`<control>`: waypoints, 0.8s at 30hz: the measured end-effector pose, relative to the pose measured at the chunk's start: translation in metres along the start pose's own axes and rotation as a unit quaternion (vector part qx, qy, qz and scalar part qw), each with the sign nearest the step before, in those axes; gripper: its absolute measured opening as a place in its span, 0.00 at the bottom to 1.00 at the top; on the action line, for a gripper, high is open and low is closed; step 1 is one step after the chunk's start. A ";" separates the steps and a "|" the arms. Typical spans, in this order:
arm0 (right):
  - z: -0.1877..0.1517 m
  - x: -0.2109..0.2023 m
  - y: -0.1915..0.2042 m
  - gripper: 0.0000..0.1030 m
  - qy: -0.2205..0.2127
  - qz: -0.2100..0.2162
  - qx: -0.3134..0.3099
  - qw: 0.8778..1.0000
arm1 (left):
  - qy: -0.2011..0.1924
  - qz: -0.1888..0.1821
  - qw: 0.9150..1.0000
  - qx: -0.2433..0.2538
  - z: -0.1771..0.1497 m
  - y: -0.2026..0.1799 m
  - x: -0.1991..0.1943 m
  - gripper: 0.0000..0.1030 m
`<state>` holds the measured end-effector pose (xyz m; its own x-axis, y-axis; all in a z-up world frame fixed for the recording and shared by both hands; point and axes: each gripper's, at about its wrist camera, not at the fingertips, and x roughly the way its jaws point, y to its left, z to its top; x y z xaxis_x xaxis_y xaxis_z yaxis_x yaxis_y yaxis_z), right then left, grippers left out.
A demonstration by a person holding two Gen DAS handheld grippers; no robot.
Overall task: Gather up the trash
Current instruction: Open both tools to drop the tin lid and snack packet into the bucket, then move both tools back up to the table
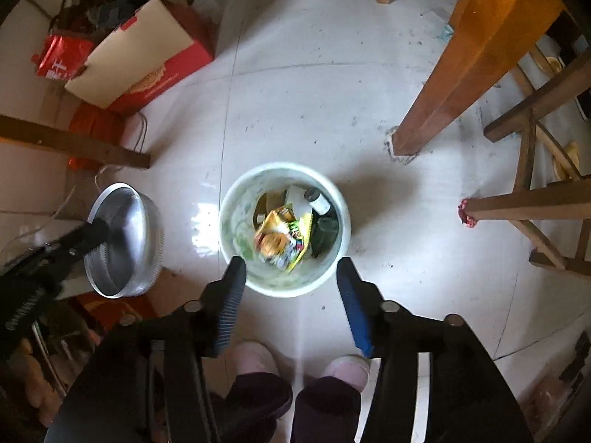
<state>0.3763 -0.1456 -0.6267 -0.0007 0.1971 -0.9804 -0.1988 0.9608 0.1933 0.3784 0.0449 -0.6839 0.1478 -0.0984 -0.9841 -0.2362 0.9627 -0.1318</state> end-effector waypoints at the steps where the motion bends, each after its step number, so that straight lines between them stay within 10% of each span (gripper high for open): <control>1: 0.002 -0.001 0.001 0.46 -0.001 -0.004 0.001 1.000 | 0.003 0.001 1.000 0.006 0.001 -0.004 0.004 0.01; 13: -0.002 -0.061 -0.010 0.46 -0.029 -0.013 0.007 0.999 | 0.031 0.004 0.999 0.040 0.004 -0.042 -0.014 0.35; 24: -0.009 -0.197 0.028 0.46 -0.075 -0.006 -0.010 0.997 | -0.022 0.011 0.998 0.054 0.005 -0.049 -0.182 0.35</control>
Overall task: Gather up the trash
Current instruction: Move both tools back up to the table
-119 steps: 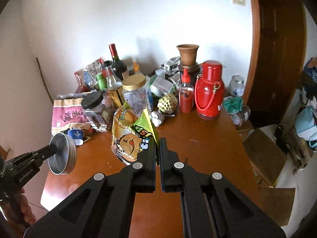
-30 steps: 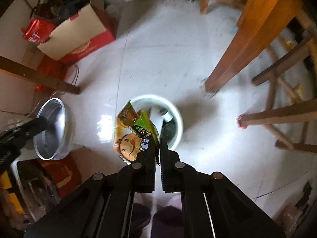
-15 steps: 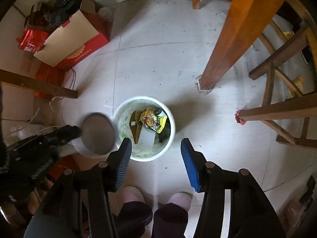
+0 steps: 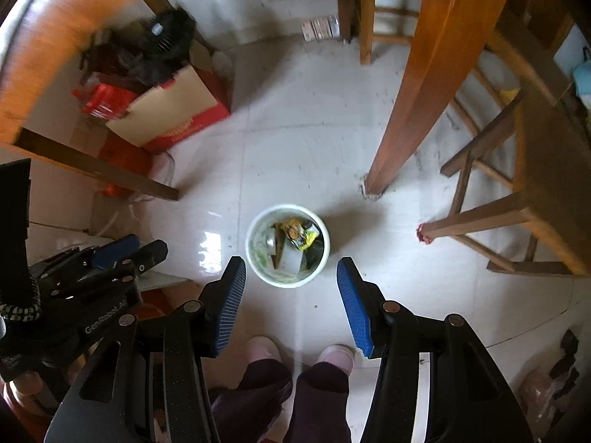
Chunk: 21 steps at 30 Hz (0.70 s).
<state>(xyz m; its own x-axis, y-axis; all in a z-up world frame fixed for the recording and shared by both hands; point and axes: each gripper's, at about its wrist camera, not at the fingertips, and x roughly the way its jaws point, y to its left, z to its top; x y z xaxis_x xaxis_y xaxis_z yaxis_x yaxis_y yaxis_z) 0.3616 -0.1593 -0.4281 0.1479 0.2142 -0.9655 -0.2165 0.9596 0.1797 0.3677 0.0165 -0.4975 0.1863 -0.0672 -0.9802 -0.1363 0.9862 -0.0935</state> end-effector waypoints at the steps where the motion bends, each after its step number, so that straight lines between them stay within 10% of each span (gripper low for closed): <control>1: 0.002 -0.014 0.005 0.46 -0.007 0.000 -0.003 1.000 | -0.007 0.001 1.000 0.002 0.001 0.000 -0.018 0.35; 9: 0.010 -0.147 0.053 0.46 -0.087 0.004 -0.020 0.996 | -0.118 0.019 0.992 0.041 0.011 -0.003 -0.190 0.40; 21: -0.003 -0.313 0.103 0.46 -0.239 -0.009 -0.011 0.971 | -0.278 -0.013 0.958 0.067 0.002 0.007 -0.389 0.46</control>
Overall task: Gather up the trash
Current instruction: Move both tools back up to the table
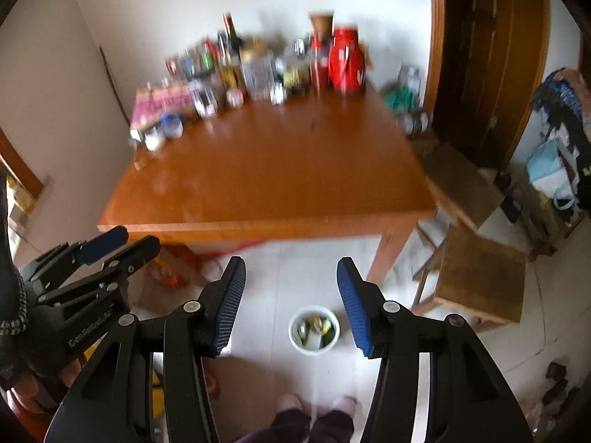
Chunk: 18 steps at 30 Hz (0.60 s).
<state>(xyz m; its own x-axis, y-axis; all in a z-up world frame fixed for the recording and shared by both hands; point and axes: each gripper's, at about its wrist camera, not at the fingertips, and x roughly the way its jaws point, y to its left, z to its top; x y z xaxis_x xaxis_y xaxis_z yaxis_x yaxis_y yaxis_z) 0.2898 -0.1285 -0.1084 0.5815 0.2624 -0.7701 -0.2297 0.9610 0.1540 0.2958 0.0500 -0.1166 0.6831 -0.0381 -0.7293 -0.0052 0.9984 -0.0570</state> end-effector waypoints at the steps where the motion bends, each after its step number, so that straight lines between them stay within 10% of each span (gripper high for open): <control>1: 0.004 -0.009 0.004 0.46 -0.013 -0.002 -0.001 1.000 | -0.015 -0.003 1.000 0.001 0.005 0.003 -0.013 0.46; 11: 0.031 -0.075 0.035 0.62 -0.152 -0.020 -0.013 0.988 | -0.111 -0.018 0.994 -0.017 0.033 0.033 -0.083 0.57; 18: 0.055 -0.078 0.046 0.86 -0.194 -0.026 -0.034 0.980 | -0.128 -0.022 0.991 -0.041 0.052 0.053 -0.081 0.91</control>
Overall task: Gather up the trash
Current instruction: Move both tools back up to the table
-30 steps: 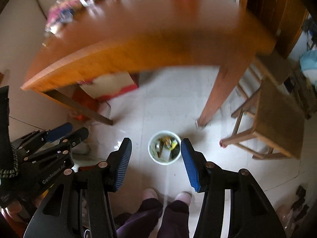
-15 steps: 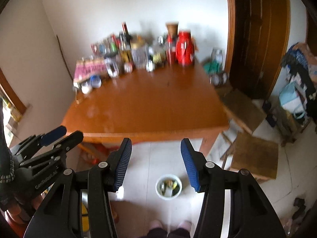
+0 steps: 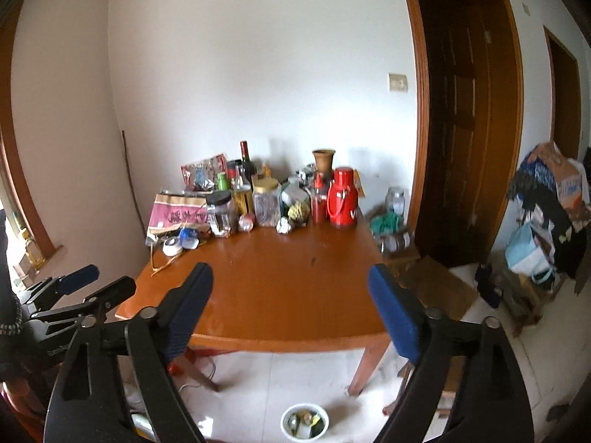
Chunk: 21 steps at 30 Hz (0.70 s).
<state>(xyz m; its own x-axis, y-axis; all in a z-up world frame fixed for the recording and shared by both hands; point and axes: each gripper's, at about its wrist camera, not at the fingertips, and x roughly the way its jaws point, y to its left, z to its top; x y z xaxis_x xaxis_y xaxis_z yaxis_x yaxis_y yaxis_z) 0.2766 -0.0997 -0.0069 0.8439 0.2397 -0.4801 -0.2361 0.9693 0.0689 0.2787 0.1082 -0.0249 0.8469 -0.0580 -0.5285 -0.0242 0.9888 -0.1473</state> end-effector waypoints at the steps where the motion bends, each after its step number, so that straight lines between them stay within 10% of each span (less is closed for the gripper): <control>1: 0.003 0.007 0.000 0.87 -0.001 0.003 -0.001 1.000 | -0.004 0.001 1.000 -0.006 0.003 0.003 0.005 0.91; 21: 0.084 0.166 -0.079 0.87 0.068 0.075 -0.036 0.994 | 0.011 0.124 0.987 -0.105 0.087 0.009 0.167 0.92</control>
<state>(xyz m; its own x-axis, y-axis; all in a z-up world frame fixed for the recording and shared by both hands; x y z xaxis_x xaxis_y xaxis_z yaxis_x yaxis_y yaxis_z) 0.4760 -0.1316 -0.0183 0.7249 0.3669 -0.5830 -0.3926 0.9155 0.0879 0.4658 0.1192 -0.0416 0.7892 0.1763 -0.5883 -0.3399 0.9232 -0.1792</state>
